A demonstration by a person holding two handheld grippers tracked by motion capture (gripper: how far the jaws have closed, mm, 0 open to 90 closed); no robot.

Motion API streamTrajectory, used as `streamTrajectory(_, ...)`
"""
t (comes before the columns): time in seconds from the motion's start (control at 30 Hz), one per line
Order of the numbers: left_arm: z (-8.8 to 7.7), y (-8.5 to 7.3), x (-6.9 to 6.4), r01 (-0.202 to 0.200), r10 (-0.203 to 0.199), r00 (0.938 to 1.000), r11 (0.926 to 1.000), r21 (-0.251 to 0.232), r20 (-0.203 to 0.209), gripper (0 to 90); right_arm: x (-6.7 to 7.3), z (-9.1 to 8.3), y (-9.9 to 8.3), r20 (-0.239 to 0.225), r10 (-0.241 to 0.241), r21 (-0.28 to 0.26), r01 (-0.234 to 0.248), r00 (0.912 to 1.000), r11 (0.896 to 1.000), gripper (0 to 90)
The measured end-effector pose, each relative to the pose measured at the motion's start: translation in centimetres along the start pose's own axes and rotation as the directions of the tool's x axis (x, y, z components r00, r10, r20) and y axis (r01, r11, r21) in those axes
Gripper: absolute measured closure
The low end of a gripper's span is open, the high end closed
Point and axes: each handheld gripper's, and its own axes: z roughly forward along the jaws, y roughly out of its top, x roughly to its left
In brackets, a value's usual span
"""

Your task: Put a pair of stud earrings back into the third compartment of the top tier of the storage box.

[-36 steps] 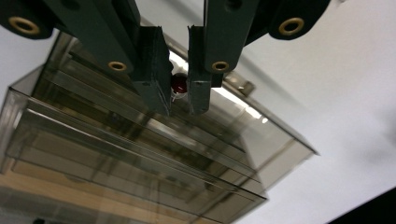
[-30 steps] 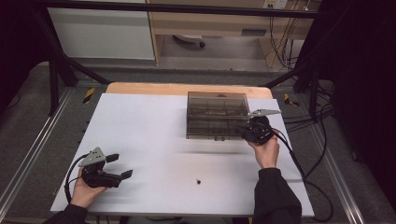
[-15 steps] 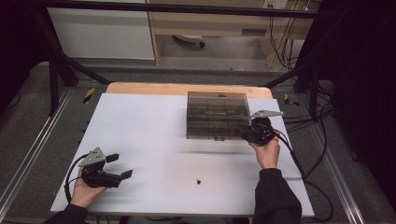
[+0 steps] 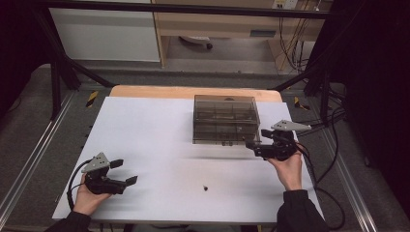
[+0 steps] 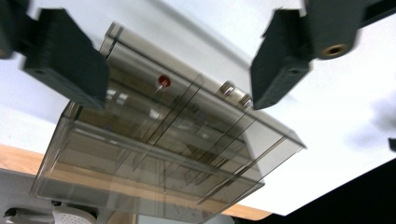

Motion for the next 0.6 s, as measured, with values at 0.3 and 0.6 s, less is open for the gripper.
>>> streamTrajectory(0.3,0.0,0.0,0.0,0.000,0.000,1.0000,1.0000,0.000,0.000,6.4,2.5,0.0,-2.3,-0.026,-0.017,0.040,0.018,0.9995,0.999,2.1)
streamTrajectory(0.6,0.0,0.0,0.0,-0.001,0.001,1.0000,1.0000,0.003,-0.004,6.4,3.8,0.6,-4.0,-0.047,-0.014,0.052,0.016,0.9988,0.999,0.9)
